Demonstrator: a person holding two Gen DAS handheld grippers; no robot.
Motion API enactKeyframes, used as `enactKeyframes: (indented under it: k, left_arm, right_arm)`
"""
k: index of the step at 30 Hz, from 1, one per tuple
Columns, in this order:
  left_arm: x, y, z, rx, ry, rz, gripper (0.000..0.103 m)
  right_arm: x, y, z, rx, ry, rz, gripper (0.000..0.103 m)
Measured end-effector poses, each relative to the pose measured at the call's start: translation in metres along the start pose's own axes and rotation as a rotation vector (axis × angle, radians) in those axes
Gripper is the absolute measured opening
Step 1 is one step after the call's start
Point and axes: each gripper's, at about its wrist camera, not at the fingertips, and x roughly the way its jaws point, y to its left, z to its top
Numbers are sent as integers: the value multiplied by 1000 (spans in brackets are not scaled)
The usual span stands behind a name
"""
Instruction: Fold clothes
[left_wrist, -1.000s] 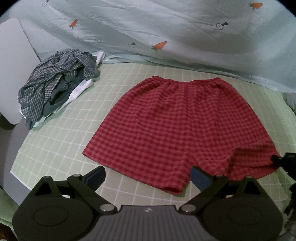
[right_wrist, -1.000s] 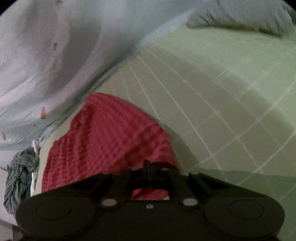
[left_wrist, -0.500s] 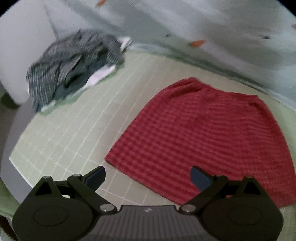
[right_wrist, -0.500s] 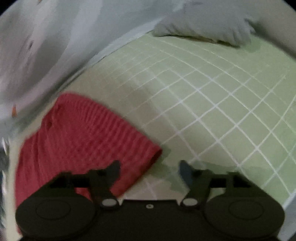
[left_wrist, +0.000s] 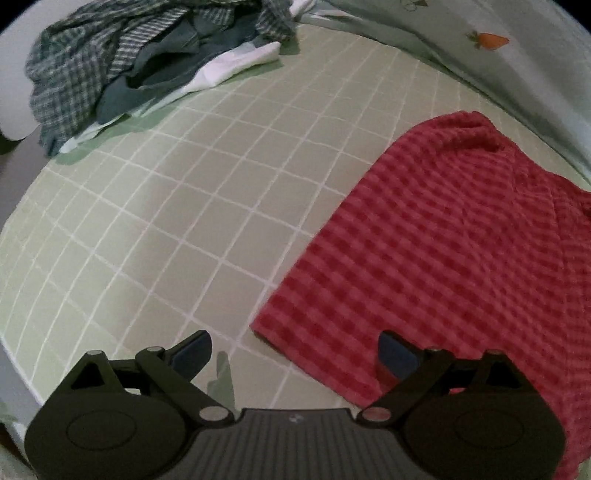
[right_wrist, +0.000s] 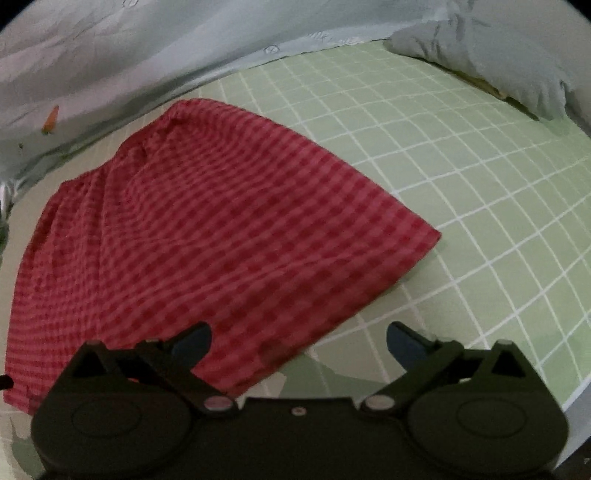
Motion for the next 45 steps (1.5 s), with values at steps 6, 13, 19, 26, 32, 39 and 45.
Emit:
enactKeyframes:
  k: [6, 13, 19, 26, 32, 39, 45]
  left_arm:
    - [8, -7, -4, 47, -34, 16, 52]
    - [-4, -21, 8, 10, -99, -4, 2]
    - [-57, -85, 16, 95, -257, -83, 2]
    - [-115, -230, -30, 404, -331, -324, 3]
    - [-107, -294, -89, 520, -252, -308, 51]
    - [-80, -273, -97, 348, -169, -80, 75]
    - [-54, -244, -99, 198, -59, 12, 76]
  right_arm:
    - [4, 19, 1, -43, 25, -16, 102]
    - [2, 2, 8, -35, 11, 6, 102]
    - [-3, -36, 17, 4, -25, 47, 102]
    - [-6, -73, 33, -18, -60, 97, 102]
    - [-6, -102, 49, -77, -85, 141, 102]
    - [2, -108, 69, -210, -103, 215, 102]
    - [30, -38, 81, -439, -86, 288, 101]
